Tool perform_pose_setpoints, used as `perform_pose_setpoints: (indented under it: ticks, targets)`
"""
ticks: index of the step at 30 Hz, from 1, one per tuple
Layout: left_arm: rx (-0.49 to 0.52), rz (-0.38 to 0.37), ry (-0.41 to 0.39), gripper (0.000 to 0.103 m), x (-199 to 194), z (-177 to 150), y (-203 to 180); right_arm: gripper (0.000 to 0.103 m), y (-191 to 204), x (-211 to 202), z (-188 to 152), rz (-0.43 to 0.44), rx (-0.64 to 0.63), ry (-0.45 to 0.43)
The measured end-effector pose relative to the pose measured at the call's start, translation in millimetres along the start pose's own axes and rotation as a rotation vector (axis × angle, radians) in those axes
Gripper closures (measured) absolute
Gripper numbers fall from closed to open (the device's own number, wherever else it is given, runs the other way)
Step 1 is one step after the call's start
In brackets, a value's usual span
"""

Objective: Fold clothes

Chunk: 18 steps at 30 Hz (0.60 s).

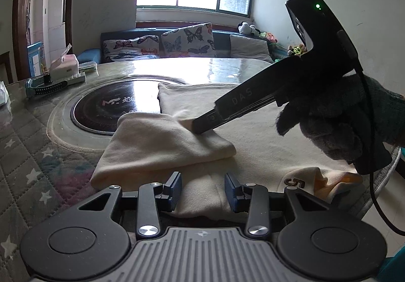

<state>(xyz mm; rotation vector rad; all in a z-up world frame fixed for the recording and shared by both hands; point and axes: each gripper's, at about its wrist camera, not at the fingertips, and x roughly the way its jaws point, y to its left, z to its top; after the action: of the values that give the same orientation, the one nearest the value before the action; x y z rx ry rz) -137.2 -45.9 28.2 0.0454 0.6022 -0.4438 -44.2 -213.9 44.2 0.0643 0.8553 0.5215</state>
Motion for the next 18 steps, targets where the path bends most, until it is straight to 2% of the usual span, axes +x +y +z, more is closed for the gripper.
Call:
perform_pose_setpoints:
  ticks: [1, 3, 6, 11, 15, 18]
  targets:
    - [0.001, -0.002, -0.004, 0.063, -0.3, 0.8, -0.8, 0.094, 0.1, -0.6, 0.9, -0.005, 0.000, 0.000]
    - [0.005, -0.007, -0.009, 0.063, -0.4, 2.1, -2.7, 0.097, 0.3, -3.4, 2.4, -0.007, -0.004, -0.007]
    - [0.012, -0.024, -0.015, 0.063, 0.3, 3.7, -6.5, 0.097, 5.5, -18.3, 9.7, -0.016, -0.042, -0.047]
    - [0.037, -0.049, -0.016, 0.062, 5.9, 5.7, -14.0, 0.097, 30.8, -62.2, 33.5, -0.049, -0.181, -0.164]
    - [0.023, -0.033, -0.005, 0.061, 10.7, 7.3, -13.1, 0.097, 48.1, -92.7, 50.1, -0.078, -0.267, -0.241]
    - [0.014, -0.011, 0.005, 0.060, 10.1, 5.8, -11.3, 0.098, 53.6, -106.4, 55.3, -0.103, -0.297, -0.264]
